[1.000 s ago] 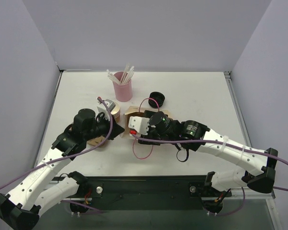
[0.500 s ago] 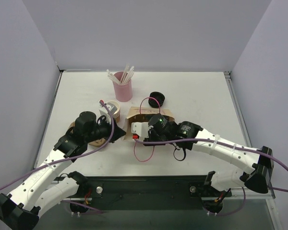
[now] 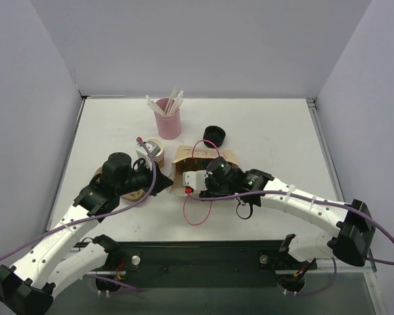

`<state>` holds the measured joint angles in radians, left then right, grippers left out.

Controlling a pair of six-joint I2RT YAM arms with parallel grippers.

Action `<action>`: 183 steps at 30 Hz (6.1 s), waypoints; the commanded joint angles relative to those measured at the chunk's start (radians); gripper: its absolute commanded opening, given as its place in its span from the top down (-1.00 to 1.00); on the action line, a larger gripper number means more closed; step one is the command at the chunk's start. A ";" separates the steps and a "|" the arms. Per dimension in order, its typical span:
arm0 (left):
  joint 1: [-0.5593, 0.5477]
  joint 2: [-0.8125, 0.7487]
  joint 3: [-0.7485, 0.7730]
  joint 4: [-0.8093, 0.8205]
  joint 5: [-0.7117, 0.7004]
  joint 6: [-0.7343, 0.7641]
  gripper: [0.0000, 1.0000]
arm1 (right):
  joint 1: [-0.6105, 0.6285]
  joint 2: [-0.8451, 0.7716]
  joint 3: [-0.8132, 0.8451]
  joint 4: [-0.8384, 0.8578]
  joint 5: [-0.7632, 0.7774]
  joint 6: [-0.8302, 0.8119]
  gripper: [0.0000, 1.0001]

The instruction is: Pack the takeout coffee

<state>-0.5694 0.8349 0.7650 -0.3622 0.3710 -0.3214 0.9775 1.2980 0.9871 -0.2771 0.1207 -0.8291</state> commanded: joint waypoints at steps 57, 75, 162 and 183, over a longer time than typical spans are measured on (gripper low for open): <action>-0.021 0.004 0.037 0.000 0.052 -0.058 1.00 | -0.106 -0.026 -0.012 0.122 -0.108 0.019 0.31; -0.023 0.009 0.043 -0.014 0.048 -0.058 1.00 | -0.083 0.050 -0.068 0.257 -0.136 0.018 0.34; -0.032 0.059 0.025 0.020 0.075 -0.108 1.00 | -0.183 0.107 -0.258 0.533 -0.056 -0.085 0.10; -0.035 0.112 0.103 -0.041 -0.024 -0.150 1.00 | -0.174 0.064 -0.111 0.362 -0.082 -0.018 -0.54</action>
<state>-0.5972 0.9375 0.7982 -0.3916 0.3870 -0.4519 0.8047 1.4040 0.8276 0.1665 0.0589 -0.8902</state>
